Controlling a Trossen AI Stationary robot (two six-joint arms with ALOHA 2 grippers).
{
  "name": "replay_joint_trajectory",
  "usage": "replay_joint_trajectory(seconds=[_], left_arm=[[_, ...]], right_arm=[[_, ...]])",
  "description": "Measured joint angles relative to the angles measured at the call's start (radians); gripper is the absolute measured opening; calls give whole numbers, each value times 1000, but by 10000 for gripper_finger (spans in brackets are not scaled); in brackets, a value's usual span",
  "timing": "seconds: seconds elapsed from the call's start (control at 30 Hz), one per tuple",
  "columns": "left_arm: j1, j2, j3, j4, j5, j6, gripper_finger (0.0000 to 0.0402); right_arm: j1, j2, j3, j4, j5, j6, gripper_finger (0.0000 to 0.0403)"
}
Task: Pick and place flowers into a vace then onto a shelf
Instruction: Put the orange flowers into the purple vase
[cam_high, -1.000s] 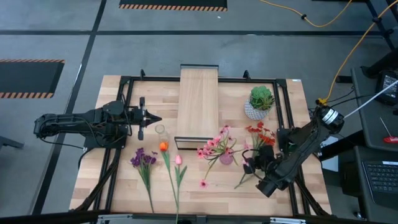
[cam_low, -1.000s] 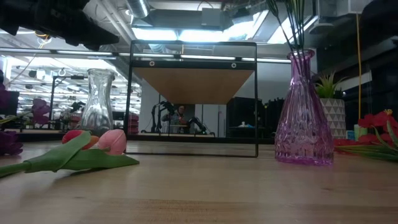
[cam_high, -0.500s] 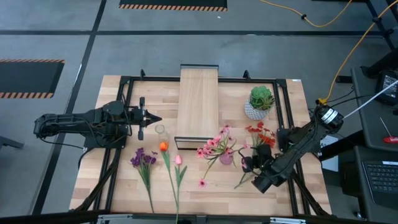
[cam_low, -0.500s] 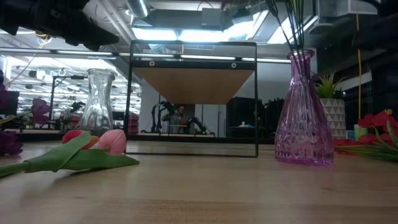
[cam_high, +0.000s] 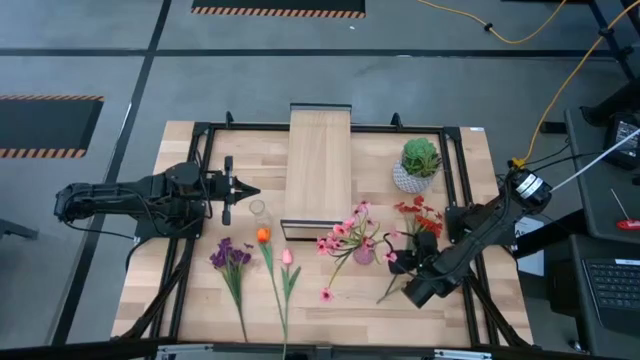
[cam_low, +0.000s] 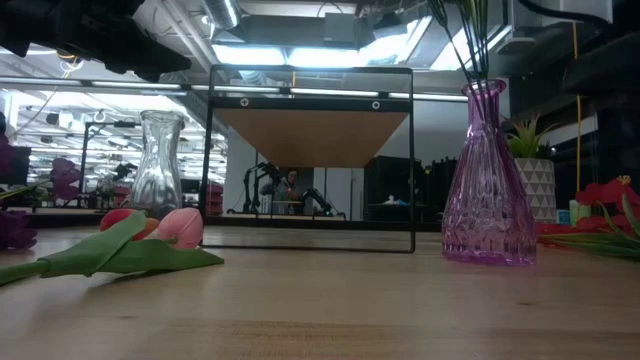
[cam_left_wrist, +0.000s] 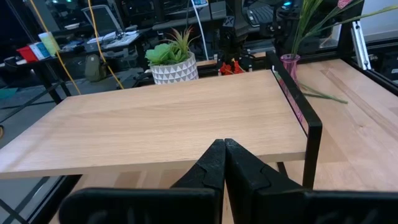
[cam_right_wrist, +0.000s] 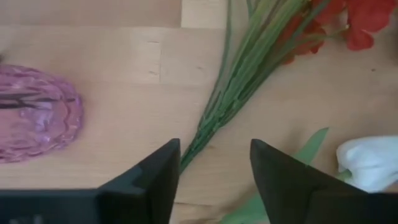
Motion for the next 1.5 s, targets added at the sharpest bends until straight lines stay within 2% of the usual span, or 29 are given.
replay_joint_trajectory(seconds=[0.17,0.33,1.27,1.5], left_arm=[[0,0,0,0,0,0,4],[0,0,0,-4,0,0,4],[0,0,0,-4,0,16,4],[0,0,0,-4,0,16,4]], right_arm=[[-35,0,0,2,-2,26,224],[-71,6,0,1,-2,40,229],[-165,222,-2,24,-88,51,229],[-173,254,3,22,-79,52,205]])
